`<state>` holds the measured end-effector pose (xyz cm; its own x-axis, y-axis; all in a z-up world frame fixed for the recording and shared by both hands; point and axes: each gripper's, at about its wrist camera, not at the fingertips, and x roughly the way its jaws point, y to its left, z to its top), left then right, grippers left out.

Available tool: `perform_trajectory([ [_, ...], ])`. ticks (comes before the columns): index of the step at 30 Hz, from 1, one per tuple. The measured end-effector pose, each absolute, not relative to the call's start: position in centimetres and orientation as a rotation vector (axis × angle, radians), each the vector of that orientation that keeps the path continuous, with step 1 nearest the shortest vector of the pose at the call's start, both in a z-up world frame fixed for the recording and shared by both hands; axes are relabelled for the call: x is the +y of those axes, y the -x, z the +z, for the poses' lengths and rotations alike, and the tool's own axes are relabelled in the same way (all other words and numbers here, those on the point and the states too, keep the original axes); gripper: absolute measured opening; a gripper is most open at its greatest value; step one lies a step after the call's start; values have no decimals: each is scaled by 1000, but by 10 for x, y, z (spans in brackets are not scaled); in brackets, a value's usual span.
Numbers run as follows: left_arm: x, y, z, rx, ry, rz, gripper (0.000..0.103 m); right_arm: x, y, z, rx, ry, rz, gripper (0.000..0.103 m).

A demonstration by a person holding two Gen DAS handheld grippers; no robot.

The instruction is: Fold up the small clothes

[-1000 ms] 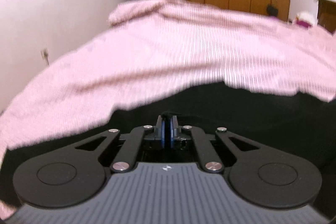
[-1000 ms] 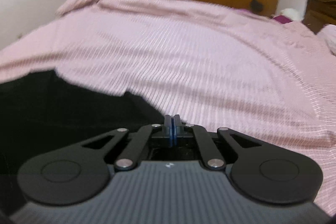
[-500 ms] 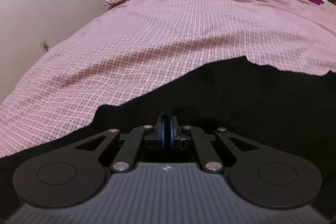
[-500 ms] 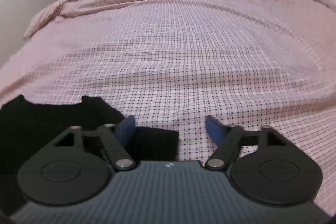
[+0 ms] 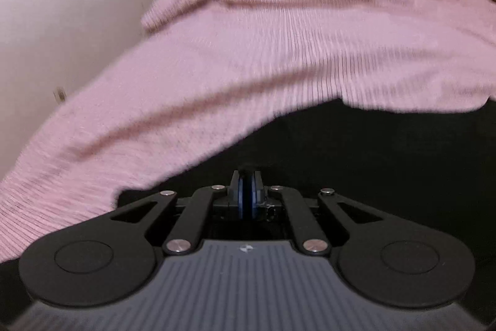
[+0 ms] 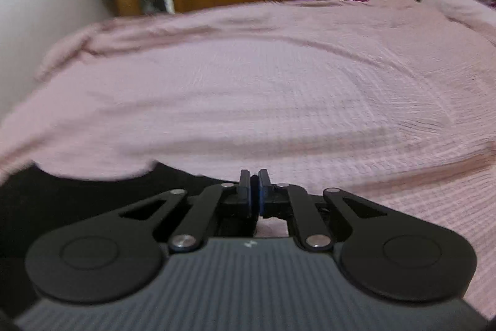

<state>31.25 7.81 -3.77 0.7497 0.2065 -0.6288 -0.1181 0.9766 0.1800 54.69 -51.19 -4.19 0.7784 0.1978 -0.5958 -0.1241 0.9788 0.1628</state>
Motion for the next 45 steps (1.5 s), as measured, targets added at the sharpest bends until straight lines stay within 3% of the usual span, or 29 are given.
perform_trajectory([
  [3,73,-324,-56,718,-209,209,6,-508,-560,-70,772,-122,175,9],
  [7,66,-322,-57,706,-295,201,7,-509,-557,-75,774,-138,162,9],
  [9,69,-320,-52,708,-286,198,11,-510,-554,-69,778,-130,147,14],
  [13,80,-311,-36,710,-240,233,51,-520,-538,-49,733,-121,123,48],
  [14,83,-308,-32,706,-230,237,56,-522,-532,-44,716,-123,133,53],
  [20,99,-278,-12,682,-239,247,70,-515,-495,-21,700,-106,229,53],
  [31,139,-223,3,722,-201,306,81,-489,-427,-5,753,-114,349,54],
  [35,153,-204,2,741,-236,337,85,-487,-405,-3,765,-154,354,65],
  [45,224,-156,-8,786,-153,530,89,-492,-356,-23,818,-251,301,65],
])
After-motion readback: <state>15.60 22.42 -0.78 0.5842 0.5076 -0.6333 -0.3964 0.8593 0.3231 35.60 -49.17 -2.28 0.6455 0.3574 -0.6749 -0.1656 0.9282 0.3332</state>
